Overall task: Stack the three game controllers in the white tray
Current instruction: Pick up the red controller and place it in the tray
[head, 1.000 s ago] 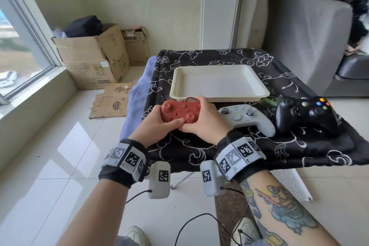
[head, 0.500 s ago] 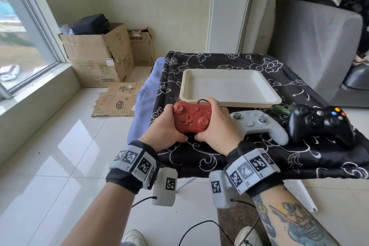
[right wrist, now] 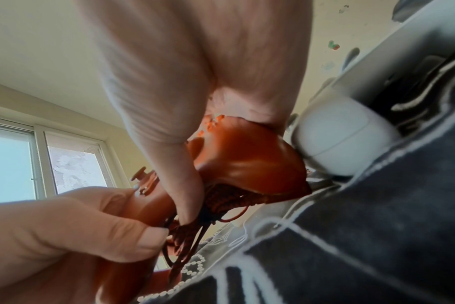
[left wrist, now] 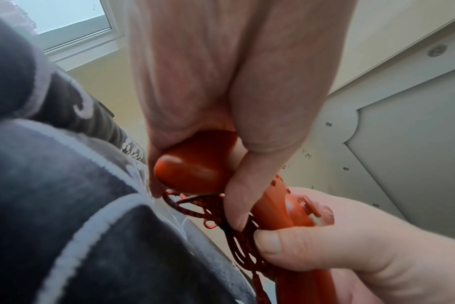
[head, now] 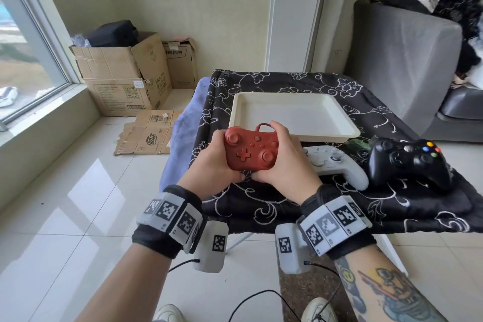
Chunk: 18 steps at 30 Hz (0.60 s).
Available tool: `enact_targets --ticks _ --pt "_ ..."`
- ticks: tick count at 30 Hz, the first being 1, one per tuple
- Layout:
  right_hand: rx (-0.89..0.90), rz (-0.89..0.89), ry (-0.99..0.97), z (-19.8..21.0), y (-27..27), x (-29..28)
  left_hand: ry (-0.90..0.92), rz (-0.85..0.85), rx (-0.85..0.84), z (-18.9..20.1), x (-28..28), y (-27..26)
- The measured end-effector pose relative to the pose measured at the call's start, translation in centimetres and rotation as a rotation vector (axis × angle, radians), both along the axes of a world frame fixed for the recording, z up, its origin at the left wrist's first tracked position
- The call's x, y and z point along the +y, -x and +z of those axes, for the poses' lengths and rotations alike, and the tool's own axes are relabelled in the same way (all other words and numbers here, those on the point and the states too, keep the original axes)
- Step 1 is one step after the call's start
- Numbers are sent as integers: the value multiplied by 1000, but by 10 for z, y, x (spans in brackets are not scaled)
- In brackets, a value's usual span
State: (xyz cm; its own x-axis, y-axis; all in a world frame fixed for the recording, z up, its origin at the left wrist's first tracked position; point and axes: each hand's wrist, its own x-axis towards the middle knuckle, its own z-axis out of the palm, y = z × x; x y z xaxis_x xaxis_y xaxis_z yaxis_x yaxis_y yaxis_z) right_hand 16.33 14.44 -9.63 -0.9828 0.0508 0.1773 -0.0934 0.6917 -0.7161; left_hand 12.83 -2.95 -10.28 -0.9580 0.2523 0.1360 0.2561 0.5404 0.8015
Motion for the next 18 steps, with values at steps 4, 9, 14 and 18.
enact_targets --ticks 4,9,14,18 --pt "-21 33 -1 2 0 3 -14 -7 -7 1 1 -1" --pt "-19 43 21 1 2 5 -34 7 10 2 2 -1" --pt "28 17 42 -3 7 6 -56 37 29 1 2 2" --pt "14 -12 28 -8 6 7 -55 60 10 -2 1 2"
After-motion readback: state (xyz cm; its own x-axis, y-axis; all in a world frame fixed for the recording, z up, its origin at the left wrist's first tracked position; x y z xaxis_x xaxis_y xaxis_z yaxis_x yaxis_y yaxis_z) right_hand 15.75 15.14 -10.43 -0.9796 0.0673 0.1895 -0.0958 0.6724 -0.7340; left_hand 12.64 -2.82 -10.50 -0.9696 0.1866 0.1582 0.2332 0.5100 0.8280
